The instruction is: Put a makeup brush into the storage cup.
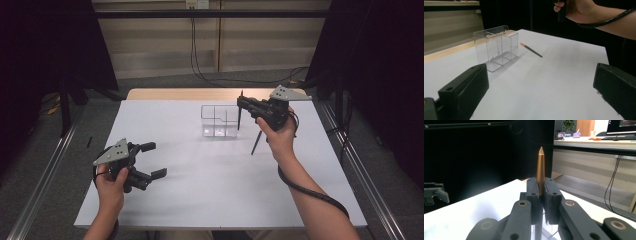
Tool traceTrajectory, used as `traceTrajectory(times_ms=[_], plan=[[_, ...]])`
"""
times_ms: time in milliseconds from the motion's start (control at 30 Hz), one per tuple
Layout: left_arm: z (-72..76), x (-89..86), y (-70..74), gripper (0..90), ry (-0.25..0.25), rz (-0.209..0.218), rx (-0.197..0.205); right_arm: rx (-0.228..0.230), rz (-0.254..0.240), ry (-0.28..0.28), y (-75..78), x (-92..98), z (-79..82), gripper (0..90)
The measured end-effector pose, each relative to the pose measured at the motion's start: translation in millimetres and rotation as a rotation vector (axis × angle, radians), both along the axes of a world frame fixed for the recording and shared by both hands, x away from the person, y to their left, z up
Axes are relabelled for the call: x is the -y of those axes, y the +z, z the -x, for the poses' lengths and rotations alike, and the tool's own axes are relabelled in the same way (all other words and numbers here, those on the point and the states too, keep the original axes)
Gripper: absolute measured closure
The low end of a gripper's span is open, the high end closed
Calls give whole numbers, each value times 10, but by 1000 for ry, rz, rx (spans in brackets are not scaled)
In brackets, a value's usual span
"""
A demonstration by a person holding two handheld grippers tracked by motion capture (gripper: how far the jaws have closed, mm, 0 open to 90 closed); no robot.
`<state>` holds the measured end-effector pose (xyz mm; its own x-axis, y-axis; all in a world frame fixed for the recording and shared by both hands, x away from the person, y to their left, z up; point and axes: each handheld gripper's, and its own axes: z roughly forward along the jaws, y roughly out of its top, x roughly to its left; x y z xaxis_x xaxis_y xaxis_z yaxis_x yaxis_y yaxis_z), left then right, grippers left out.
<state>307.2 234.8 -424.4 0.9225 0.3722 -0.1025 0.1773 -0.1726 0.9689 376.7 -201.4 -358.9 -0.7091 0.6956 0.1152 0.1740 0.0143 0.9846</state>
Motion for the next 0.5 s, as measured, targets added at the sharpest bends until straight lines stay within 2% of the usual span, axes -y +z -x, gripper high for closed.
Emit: traceTrajectory(times_ms=[500], plan=[[-1, -2, 10, 0, -4, 3, 5, 0, -3, -32, 10, 2, -161, 838]])
